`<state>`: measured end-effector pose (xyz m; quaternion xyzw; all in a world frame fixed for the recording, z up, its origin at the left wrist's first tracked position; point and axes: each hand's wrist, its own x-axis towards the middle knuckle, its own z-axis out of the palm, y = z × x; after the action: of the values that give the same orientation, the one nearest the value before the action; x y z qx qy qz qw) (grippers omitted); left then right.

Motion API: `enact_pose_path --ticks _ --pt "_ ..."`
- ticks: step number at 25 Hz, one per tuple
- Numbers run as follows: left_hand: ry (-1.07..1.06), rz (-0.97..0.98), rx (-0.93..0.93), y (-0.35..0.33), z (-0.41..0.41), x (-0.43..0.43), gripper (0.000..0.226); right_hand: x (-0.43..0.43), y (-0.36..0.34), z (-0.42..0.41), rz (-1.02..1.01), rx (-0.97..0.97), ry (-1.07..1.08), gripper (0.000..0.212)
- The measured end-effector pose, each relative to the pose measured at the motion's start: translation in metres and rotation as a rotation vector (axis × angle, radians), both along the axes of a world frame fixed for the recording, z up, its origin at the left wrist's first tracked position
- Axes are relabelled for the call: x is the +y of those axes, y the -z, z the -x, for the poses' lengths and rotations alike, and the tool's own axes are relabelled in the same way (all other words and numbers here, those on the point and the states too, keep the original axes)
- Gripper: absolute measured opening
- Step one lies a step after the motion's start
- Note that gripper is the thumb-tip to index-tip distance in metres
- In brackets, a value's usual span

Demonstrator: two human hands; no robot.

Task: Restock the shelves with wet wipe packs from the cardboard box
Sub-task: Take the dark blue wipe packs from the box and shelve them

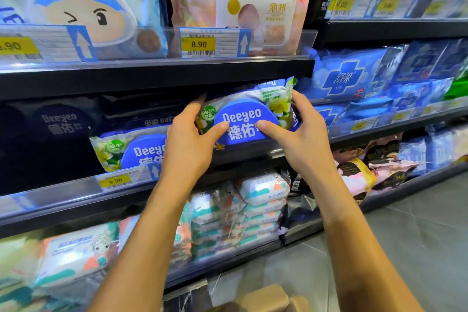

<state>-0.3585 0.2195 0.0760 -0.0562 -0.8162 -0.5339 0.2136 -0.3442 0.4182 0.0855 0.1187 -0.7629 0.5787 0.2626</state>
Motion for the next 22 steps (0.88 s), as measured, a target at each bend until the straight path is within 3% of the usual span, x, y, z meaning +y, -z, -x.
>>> enact_pose_path --ticks 7,13,18,22 --pt "-0.108 0.029 0.008 0.001 -0.007 -0.024 0.042 -0.024 0.004 0.010 -0.047 -0.030 -0.078 0.046" --pt "-0.234 0.130 0.018 -0.004 -0.010 -0.019 0.043 -0.029 0.012 0.025 -0.073 -0.037 -0.019 0.024" --pt "-0.289 0.183 0.004 -0.007 -0.010 -0.007 0.040 -0.033 0.019 0.038 -0.123 -0.068 0.075 0.032" --pt "-0.313 0.244 0.063 -0.004 -0.008 -0.002 0.045 -0.030 0.025 0.042 -0.063 -0.118 0.066 0.050"
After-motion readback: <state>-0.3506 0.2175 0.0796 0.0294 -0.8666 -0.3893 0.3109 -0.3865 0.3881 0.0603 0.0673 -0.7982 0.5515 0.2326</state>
